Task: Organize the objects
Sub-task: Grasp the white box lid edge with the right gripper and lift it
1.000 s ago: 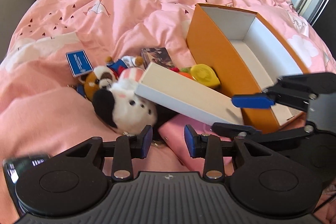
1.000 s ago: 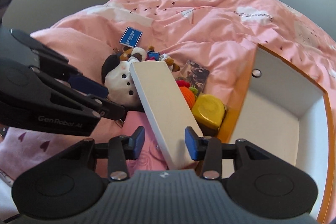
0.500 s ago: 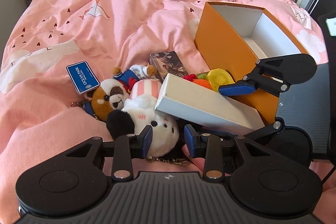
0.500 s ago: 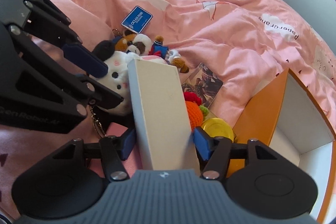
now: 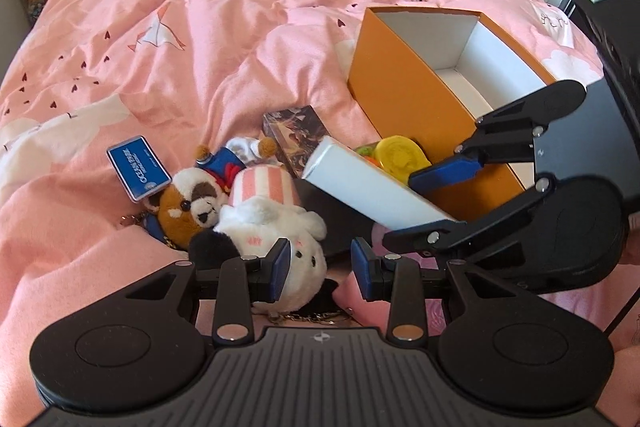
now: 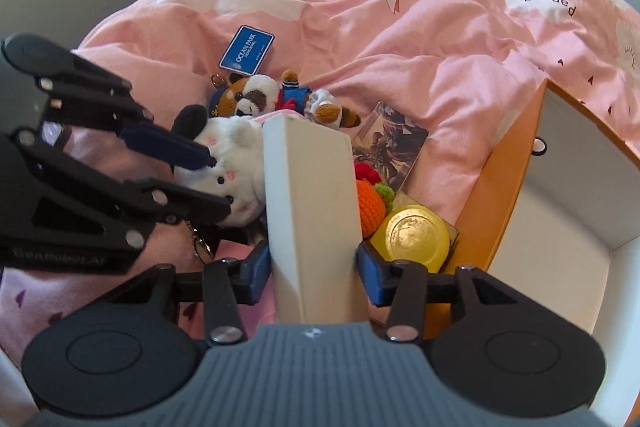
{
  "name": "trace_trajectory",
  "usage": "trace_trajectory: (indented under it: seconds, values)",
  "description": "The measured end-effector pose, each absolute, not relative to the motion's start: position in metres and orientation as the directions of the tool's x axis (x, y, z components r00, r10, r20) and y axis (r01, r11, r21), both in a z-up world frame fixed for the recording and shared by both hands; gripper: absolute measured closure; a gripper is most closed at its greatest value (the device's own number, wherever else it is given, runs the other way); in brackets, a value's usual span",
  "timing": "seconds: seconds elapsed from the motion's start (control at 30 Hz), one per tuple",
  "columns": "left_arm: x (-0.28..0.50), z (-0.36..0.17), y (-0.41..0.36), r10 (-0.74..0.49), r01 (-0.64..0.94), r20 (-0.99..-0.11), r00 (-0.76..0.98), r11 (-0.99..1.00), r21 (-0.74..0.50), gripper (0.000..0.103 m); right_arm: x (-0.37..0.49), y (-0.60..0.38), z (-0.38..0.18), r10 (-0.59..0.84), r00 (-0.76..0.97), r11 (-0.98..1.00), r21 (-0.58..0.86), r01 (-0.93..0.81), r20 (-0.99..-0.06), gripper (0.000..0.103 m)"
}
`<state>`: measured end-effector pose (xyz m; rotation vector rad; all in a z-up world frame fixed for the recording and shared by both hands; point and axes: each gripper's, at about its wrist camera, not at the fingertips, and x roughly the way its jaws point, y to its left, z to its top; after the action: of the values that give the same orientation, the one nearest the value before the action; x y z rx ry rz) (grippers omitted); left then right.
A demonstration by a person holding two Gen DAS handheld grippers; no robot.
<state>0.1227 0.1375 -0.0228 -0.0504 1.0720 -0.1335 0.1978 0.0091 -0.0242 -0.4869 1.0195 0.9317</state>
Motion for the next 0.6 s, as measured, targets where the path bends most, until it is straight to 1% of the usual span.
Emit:
trace_trajectory:
  seconds: [0.1, 0.23, 0.33, 0.5, 0.6]
  values:
    - [0.122, -0.024, 0.136, -0.126, 0.078, -0.875, 0.467, 0.992, -0.102, 0.062, 0.195, 0.01, -0.023, 0.417, 0.218, 0.535, 0.044, -0.844, -0.883, 0.057]
    - [0.119, -0.022, 0.135, -0.135, 0.091, -0.872, 0.47, 0.99, -0.104, 0.062, 0.195, 0.008, -0.017, 0.407, 0.226, 0.524, 0.024, -0.851, -0.885, 0.067]
    - [0.117, -0.02, 0.133, -0.149, 0.11, -0.868, 0.473, 0.988, -0.109, 0.062, 0.206, -0.001, -0.01, 0.421, 0.204, 0.561, 0.077, -0.824, -0.884, 0.071]
    - [0.118, -0.018, 0.131, -0.162, 0.144, -0.867, 0.471, 0.984, -0.106, 0.062, 0.223, -0.018, 0.01, 0.488, 0.188, 0.623, 0.19, -0.758, -0.852, 0.073]
    - [0.117, -0.014, 0.128, -0.199, 0.181, -0.86, 0.47, 0.975, -0.127, 0.062, 0.223, -0.031, 0.031, 0.537, 0.209, 0.638, 0.231, -0.735, -0.818, 0.073]
